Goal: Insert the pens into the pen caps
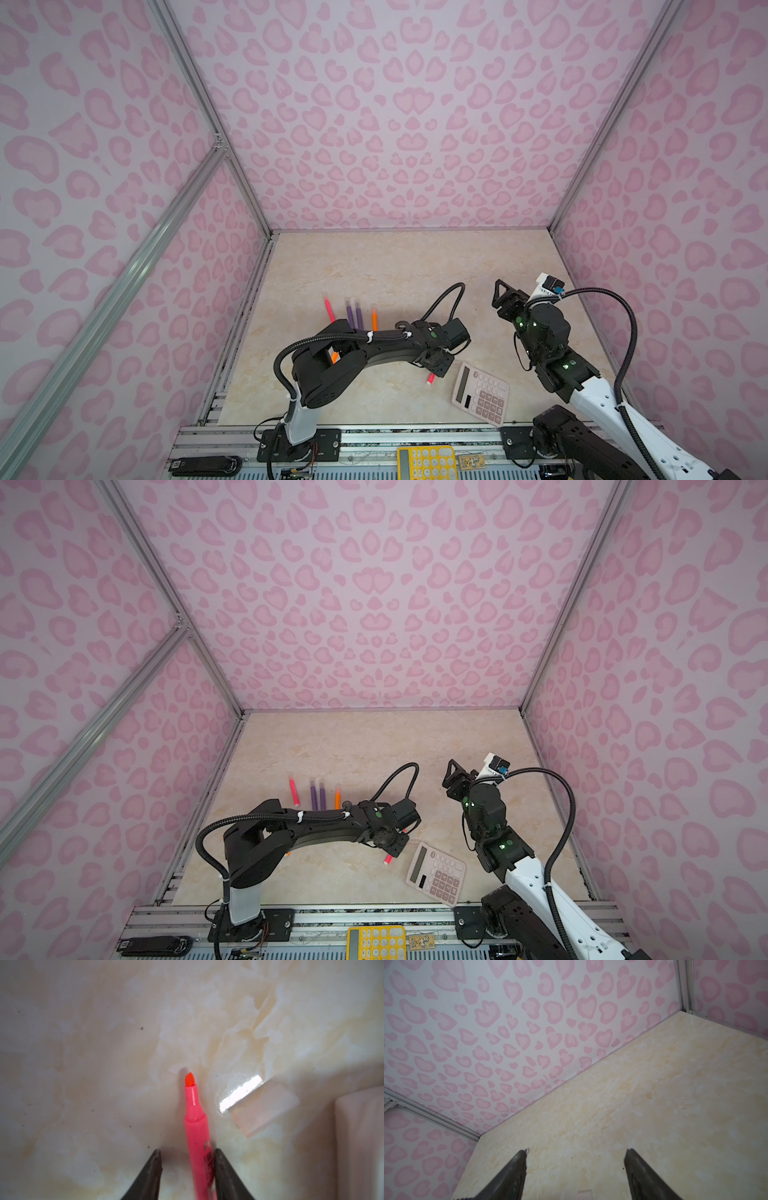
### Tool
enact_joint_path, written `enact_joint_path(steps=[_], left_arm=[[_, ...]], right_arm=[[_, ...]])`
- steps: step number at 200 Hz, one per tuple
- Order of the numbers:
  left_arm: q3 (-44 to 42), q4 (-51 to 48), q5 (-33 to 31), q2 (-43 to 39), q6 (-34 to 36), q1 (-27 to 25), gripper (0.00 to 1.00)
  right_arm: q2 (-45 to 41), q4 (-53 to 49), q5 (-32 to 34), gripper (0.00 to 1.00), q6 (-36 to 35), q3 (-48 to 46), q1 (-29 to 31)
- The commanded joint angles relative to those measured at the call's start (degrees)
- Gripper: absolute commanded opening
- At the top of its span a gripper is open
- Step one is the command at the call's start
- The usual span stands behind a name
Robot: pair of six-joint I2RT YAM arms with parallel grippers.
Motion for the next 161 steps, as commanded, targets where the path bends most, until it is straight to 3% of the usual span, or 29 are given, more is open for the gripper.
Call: enact_joint_path(steps=[1,40,63,98,123,161], left_arm=[[-1.0,-0.6,3.2,0.8,0.1,1.0,0.29],[-4.5,1.4,2.5,-3.0,-0.9,4.3,0.04],[-8.3,2.9,-1.6,-8.9,-1.5,6.7,0.03],[-15.7,5.3,-9.6,-21.8,-3.4,8.9,0.03],[-20.7,7.2,-14.5,-31.3,-6.0,9.5,0.03],[-25.6,9.5,-16.5,-41.2,-7.4,9.6,0.03]], right_arm=[[1.0,-0.2,-1.0,0.75,0.4,0.7,0.1],[3.0,-1.6,-4.3,0.74,2.1,1.5,0.1],[6.1,-4.1,-5.3,0.73,2.7,3.1,2.5],[14.0,-11.9,2.6,0.73,2.0,8.2,12.6],[22.6,-24.1,7.8,0.73,2.1,15.2,18.2],[33.1,-42.1,5.6,0.78,0.3,24.0,19.1]])
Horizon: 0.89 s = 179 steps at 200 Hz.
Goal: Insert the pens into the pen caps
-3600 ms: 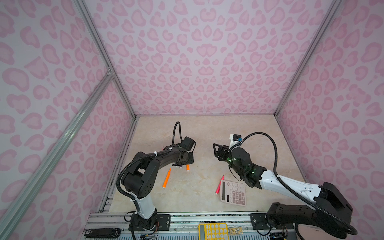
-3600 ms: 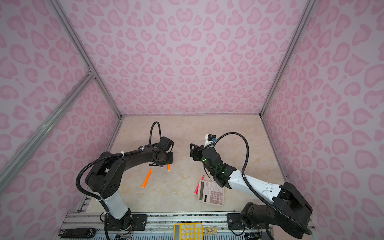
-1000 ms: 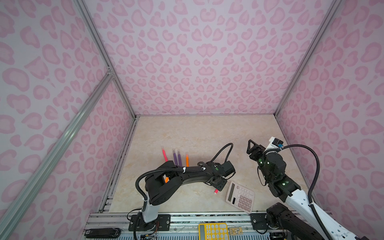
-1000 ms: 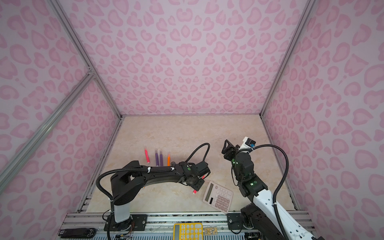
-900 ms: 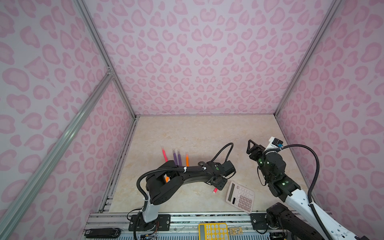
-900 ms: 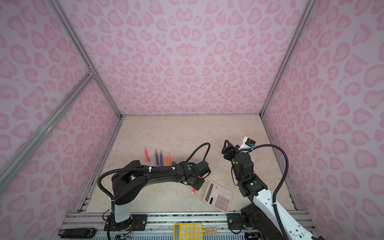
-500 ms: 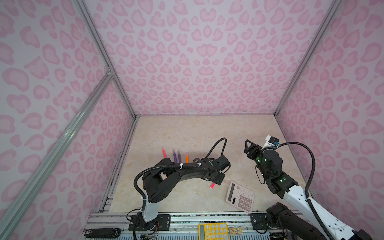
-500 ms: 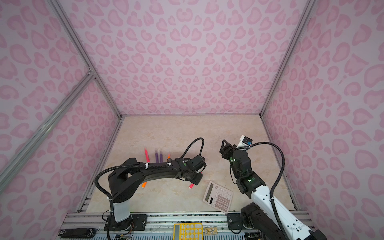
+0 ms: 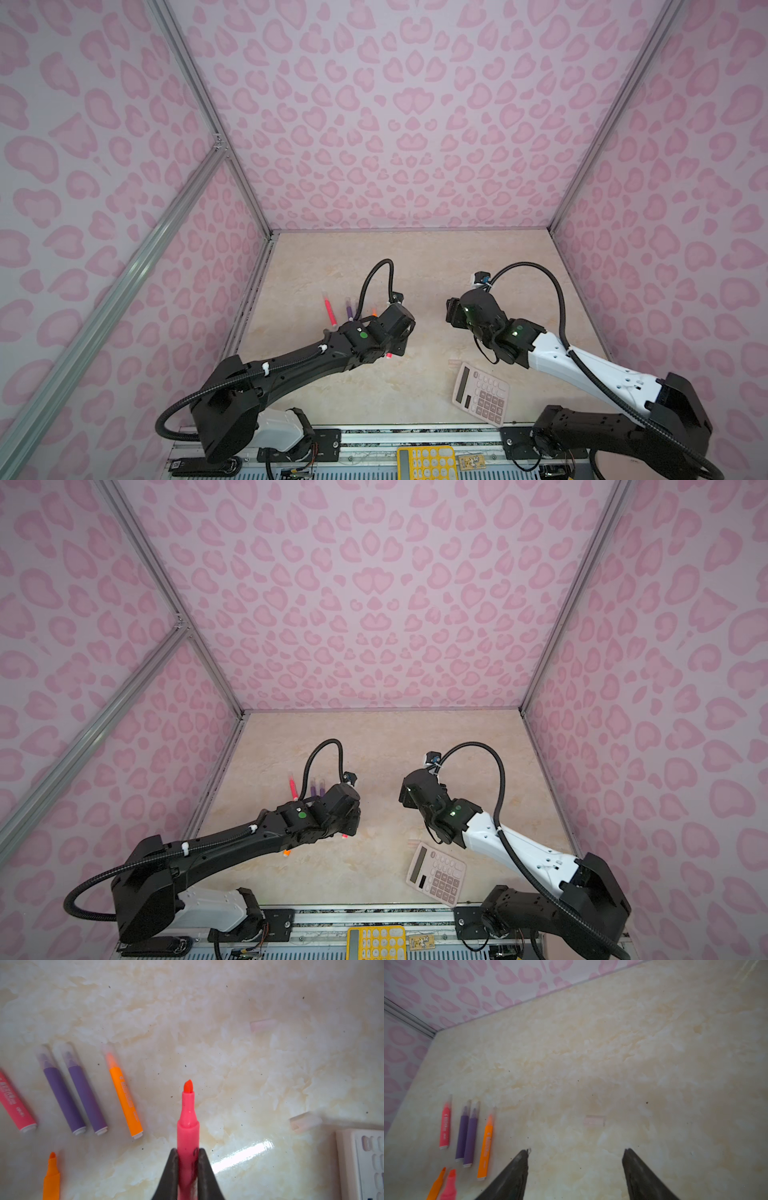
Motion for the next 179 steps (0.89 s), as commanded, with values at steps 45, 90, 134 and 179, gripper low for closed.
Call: enact_joint_path(steps=[45,90,134,179], left_arm=[[-3.5,4.5,-3.8,-5.7,-3.0,0.0,0.03],[-2.9,4.4,-3.8,-4.6,-2.9,0.1,0.03],[-2.6,4.2,-3.8,-4.3,-2.7,0.1,0.03],[-2.7,4.0,-4.1,-4.8,-2.5,0.1,0.03]], right_arm=[[7.1,-15.4,-4.1,0.79,-2.8,-0.3,0.8],[8.1,-10.8,-11.0,0.82,-3.9,-4.9,0.8],[11.4,-7.4,-17.4,0.84,-5.3,-6.1,0.8],[14.9,-5.1,-18.3,0.83,-4.4,-7.7,1.3]])
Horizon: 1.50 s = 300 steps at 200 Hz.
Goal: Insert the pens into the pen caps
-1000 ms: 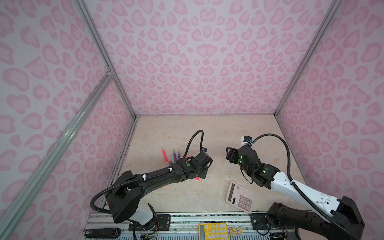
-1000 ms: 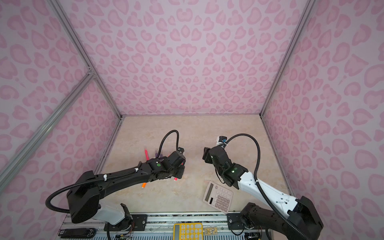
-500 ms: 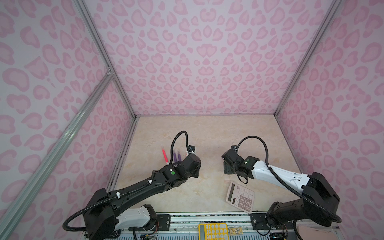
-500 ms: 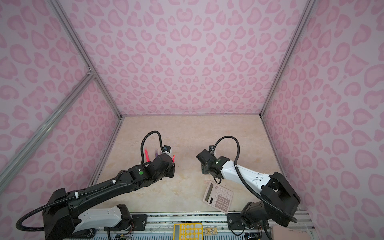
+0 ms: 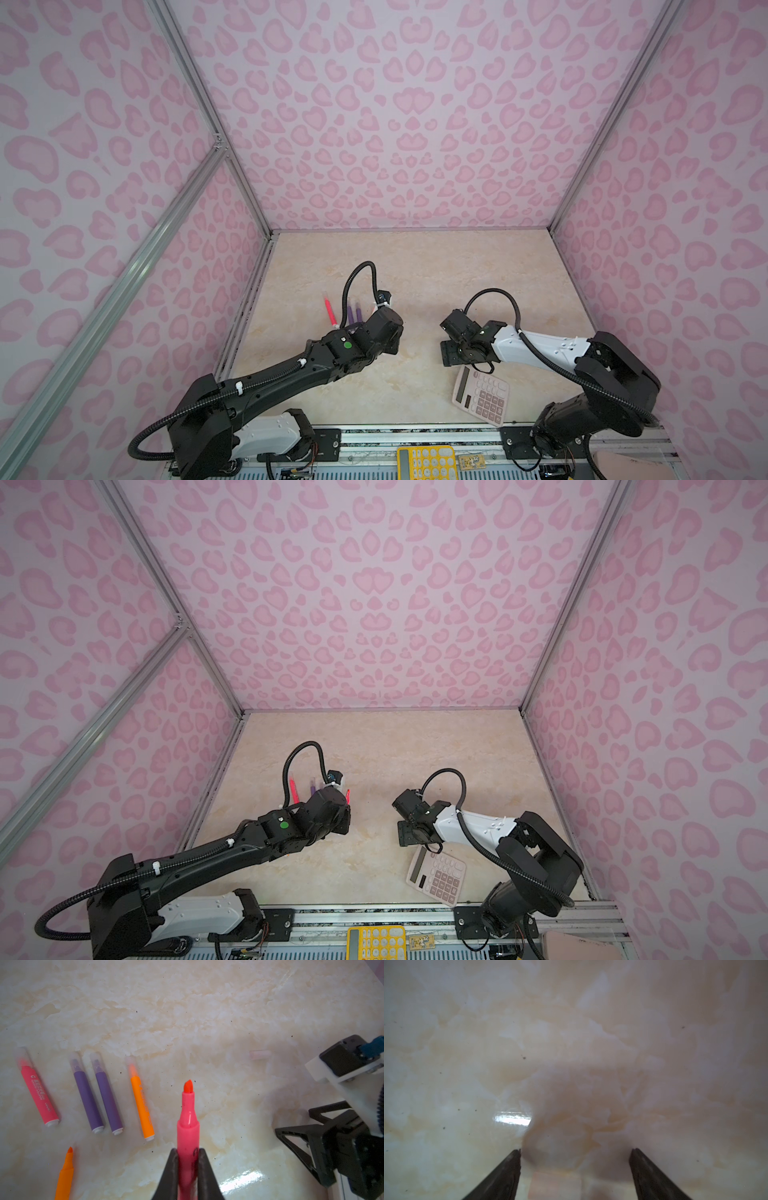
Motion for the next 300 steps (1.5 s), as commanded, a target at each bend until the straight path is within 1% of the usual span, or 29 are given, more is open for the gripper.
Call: enact_joint_path(steps=[1,58,75,122,179,215,246,284,300], left_arm=[[0.5,0.6,-1.1,-0.3,-0.4,0.1,0.03],[0.7,0.6,-0.9,0.0,-0.4,0.1,0.03],[0.7,0.7,-0.8,0.1,-0.4,0.1,0.03],[0.6,0.5,-0.7,-0.2,-0.3,0.1,0.03],[1.0,0.5,-0.5,0.5,-0.3,0.1,0.03],[1.0,0.4,-0.5,0.5,-0.4,0.1,0.03],[1.0,0.4,-0.4,0.5,-0.4,0.1,0.03],[1.0,0.4,-0.5,0.4,-0.3,0.1,0.03],[1.0,0.4,-0.5,0.5,-0.4,0.1,0.03]], right_arm=[[1.2,1.5,-2.1,0.83,0.8,-0.7,0.5],[0.7,-1.4,1.2,0.83,1.8,0.5,3.4],[0.4,-1.6,1.2,0.83,2.0,0.3,3.4],[-1.8,-2.0,1.0,0.73,2.8,-1.0,3.5],[-3.6,-1.9,-0.7,0.72,2.8,-1.6,3.5],[-2.7,-1.9,-0.7,0.71,2.8,-1.7,3.5],[-2.2,-1.8,-0.9,0.66,2.7,-2.1,3.5],[-1.4,-1.6,-1.0,0.57,2.7,-2.0,3.5],[-1.4,-1.6,-0.8,0.52,2.8,-2.0,3.4]])
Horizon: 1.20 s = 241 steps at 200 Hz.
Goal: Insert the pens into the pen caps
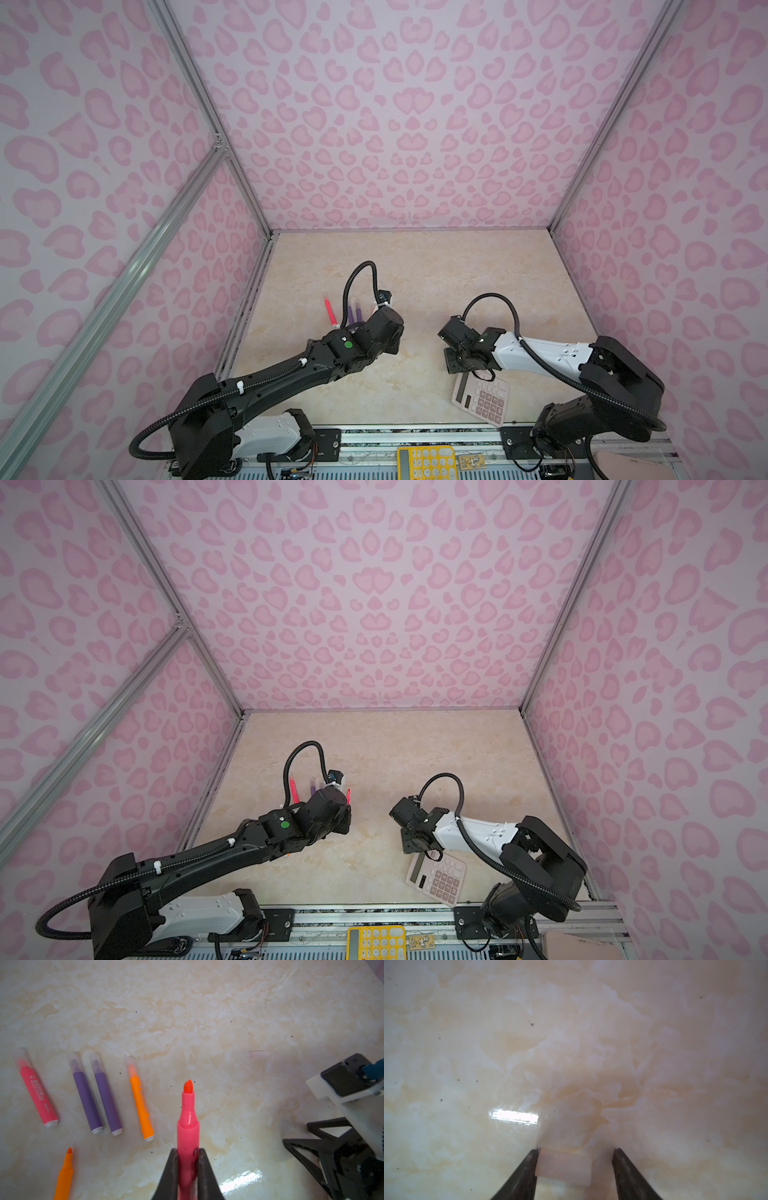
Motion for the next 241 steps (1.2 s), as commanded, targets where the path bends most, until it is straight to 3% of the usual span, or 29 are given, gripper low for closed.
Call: enact_joint_path(steps=[1,44,78,139,196,241], left_arm=[[0.8,0.4,-0.5,0.1,-0.4,0.1,0.03],[0.8,0.4,-0.1,0.2,-0.4,0.1,0.03],[0.8,0.4,-0.2,0.4,-0.3,0.1,0.03],[1.1,0.6,0.3,1.4,-0.3,0.1,0.03],[1.6,0.6,0.0,2.5,-0.2,0.1,0.03],[1.6,0.5,0.2,2.8,-0.3,0.1,0.03]], right_arm=[[0.6,-0.4,-1.1,0.51,0.4,-0.3,0.0],[0.3,2.6,0.0,0.45,0.9,0.3,-0.3],[7.0,5.1,-0.1,0.39,-0.9,7.3,-0.4],[13.9,3.3,2.0,0.39,-4.0,15.4,1.1],[6.3,-1.2,9.3,0.54,-2.0,12.6,2.1],[0.5,-2.6,7.0,0.56,0.5,8.7,2.2]])
